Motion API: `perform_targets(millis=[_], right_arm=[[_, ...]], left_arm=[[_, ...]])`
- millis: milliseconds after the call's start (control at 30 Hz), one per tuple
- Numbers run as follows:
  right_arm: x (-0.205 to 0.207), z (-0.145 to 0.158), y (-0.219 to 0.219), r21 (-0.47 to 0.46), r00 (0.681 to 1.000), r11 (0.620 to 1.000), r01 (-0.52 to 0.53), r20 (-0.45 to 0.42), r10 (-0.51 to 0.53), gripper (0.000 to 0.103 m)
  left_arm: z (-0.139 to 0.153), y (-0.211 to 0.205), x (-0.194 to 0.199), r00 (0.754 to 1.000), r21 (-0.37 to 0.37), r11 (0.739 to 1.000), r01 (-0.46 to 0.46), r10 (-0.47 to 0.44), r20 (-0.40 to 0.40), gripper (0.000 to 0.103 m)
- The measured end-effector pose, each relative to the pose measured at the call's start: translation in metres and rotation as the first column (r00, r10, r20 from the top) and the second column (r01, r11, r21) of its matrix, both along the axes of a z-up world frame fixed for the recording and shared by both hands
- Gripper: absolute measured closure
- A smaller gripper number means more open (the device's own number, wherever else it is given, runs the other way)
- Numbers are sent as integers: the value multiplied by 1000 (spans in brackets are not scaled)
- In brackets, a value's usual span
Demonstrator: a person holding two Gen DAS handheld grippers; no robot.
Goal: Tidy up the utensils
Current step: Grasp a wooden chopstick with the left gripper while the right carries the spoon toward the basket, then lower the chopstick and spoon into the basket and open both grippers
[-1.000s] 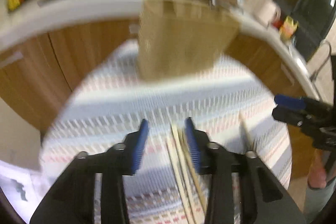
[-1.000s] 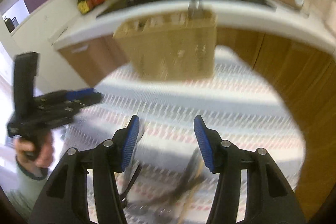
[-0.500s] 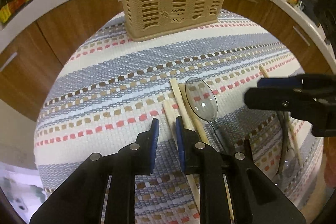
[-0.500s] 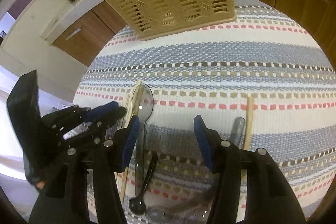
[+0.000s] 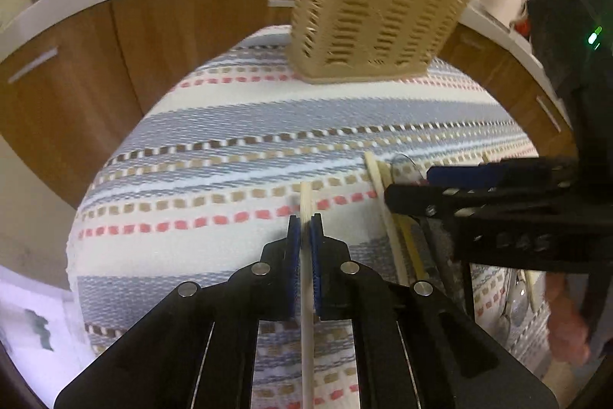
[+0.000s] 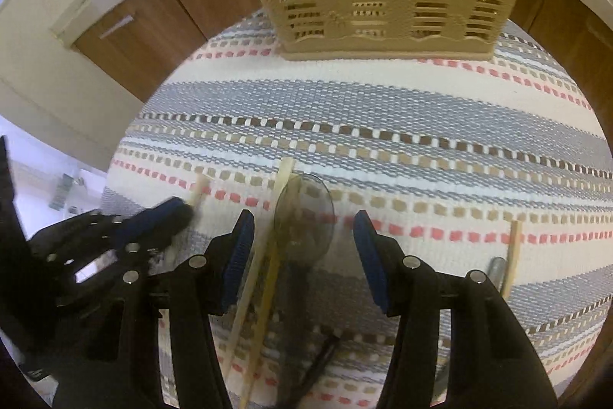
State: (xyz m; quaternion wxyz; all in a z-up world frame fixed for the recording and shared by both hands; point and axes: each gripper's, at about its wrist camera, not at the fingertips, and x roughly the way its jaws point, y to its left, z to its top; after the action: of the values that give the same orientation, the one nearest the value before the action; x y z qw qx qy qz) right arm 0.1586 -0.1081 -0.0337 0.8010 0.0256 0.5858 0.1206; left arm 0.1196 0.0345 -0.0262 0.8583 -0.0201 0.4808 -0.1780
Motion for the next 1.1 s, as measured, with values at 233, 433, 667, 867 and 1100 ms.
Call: perform_targets(millis=[233, 433, 667, 867, 1100], right_arm=[[0, 0, 19, -119, 999, 992, -29, 24, 32, 73], [-3, 3, -14, -112, 999, 993, 40, 41, -35, 73], [-6, -1, -17, -186, 999, 982, 7, 40, 1, 72], [-9, 0, -8, -224, 998, 974, -26, 41, 36, 73], [-34, 29, -17, -103, 981, 994, -34, 185, 52, 73]], left_arm=[[-3, 8, 2, 1000, 20, 1000, -13, 13, 0, 99], [-13, -6, 6, 1000, 49, 999, 8, -7, -30, 97], [-13, -31, 10, 995, 194, 977, 85, -72, -73, 83], [-13, -45, 10, 991, 289, 949, 125, -107, -78, 99], [11, -37, 1, 995, 129, 990, 55, -64, 71, 99]])
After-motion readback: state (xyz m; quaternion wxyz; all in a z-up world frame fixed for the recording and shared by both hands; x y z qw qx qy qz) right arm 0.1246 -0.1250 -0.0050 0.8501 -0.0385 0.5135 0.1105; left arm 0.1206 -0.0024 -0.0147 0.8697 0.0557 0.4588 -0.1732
